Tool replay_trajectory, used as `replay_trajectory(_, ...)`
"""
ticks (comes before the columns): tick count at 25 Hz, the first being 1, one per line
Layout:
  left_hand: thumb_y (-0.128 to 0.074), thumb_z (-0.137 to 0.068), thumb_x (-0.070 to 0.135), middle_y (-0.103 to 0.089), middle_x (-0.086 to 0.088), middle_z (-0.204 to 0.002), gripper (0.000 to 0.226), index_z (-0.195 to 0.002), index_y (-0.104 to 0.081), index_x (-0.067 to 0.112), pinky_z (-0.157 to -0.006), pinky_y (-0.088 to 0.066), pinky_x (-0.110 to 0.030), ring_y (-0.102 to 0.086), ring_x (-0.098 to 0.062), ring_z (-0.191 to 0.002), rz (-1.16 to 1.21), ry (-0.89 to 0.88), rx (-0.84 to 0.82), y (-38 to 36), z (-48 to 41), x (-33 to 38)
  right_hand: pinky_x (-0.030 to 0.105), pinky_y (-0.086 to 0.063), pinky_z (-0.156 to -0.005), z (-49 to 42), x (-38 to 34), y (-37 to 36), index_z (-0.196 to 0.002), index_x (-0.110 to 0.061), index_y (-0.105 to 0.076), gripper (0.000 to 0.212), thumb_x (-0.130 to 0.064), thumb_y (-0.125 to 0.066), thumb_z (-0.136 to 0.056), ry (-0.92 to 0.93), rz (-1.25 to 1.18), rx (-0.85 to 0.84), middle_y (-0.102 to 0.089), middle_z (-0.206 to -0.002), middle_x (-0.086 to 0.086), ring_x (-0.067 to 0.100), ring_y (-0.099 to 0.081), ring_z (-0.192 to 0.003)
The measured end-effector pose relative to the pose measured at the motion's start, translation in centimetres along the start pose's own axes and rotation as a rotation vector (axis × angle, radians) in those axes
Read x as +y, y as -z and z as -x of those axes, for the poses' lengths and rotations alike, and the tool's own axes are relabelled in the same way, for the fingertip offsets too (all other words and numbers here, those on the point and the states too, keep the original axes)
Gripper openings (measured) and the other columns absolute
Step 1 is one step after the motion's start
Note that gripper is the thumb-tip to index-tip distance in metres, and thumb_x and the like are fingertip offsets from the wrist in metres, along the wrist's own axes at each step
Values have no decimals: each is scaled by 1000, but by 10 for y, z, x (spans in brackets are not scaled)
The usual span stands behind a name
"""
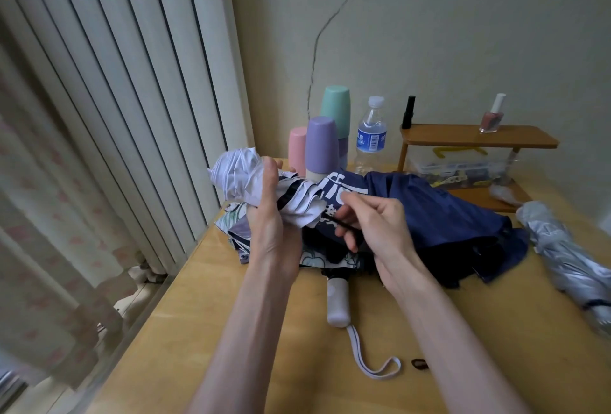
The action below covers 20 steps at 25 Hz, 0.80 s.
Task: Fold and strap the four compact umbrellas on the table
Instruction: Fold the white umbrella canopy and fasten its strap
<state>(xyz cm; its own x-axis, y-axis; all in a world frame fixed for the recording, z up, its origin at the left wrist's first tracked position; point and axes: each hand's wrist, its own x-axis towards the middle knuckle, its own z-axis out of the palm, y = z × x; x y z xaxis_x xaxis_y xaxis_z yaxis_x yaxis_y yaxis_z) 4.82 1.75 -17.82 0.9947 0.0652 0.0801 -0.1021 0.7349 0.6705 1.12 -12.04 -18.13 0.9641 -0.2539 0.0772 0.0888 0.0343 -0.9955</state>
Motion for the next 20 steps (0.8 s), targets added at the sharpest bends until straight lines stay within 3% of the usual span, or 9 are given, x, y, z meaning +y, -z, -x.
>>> replay_trajectory(1, -94, -74, 47, -60, -5, -98, 62, -116, -65, 12, -91, -57, -52, -60, -24, -87, -48, -71, 35, 4, -4, 3, 27, -39, -45, -1, -2, 4, -63, -1, -71, 43, -23, -70, -100, 7, -19, 44, -67, -61, 15, 28, -54, -51)
replay_trajectory(2, -96, -74, 40, -66, -5, -113, 81, -139, -56, 15, -94, -59, -55, -65, -27, -95, -108, -141, 88, 9, -7, 9, 26, -39, -44, -3, -5, 10, -61, -1, -71, 46, -25, -70, -100, 15, -23, 72, -67, -60, 16, 28, -54, -50)
replay_trajectory(4, -93, -81, 27, -72, 3, -127, 91, -156, -43, 36, -80, -61, -37, -74, -19, -98, -303, -255, 150, 21, -9, 17, 28, -37, -44, -6, -10, 20, -62, 4, -71, 52, -28, -67, -102, 33, 8, 76, -69, -60, 21, 25, -52, -42)
replay_trajectory(5, -89, -85, 26, -75, 3, -120, 77, -151, -52, 37, -72, -61, -30, -75, -15, -91, -429, -265, 135, 26, -7, 23, 28, -38, -44, -6, -11, 25, -62, 6, -71, 55, -31, -63, -103, 40, 26, 63, -70, -62, 25, 24, -50, -39)
replay_trajectory(7, -87, -85, 32, -77, -2, -101, 41, -123, -74, 23, -60, -59, -26, -73, -15, -77, -614, -160, 32, 38, -7, 32, 28, -39, -44, -7, -13, 33, -61, 7, -69, 64, -35, -52, -106, 63, 42, 42, -68, -62, 29, 28, -49, -39)
replay_trajectory(10, -87, -79, 49, -75, 1, -91, 39, -93, -76, 15, -67, -53, -32, -68, -18, -78, -828, -28, -151, 54, -10, 36, 27, -40, -43, -11, -12, 43, -62, 7, -68, 74, -39, -36, -110, 109, 74, 55, -66, -60, 26, 30, -51, -40)
replay_trajectory(13, -83, -81, 47, -75, 4, -90, 28, -80, -75, 21, -76, -52, -39, -68, -19, -85, -913, -54, -162, 49, -10, 27, 27, -42, -45, -12, -7, 42, -68, 6, -71, 81, -45, -25, -111, 102, 99, 44, -68, -64, 24, 29, -53, -46)
replay_trajectory(17, -84, -80, 35, -75, -9, -85, 26, -69, -70, 16, -78, -57, -41, -69, -21, -81, -822, -173, -5, 50, -14, 31, 38, -47, -78, -19, -8, 55, -90, 5, -76, 88, -52, -12, -110, 98, -31, -18, -79, -93, 20, 27, -73, -87)
replay_trajectory(20, -82, -82, 31, -66, -2, -73, 28, -68, -66, 12, -68, -49, -33, -60, -18, -69, -781, -212, 17, 49, -14, 36, 42, -42, -95, -24, -9, 62, -114, -2, -75, 88, -60, -9, -105, 207, -130, 60, -78, -114, 10, 19, -69, -110)
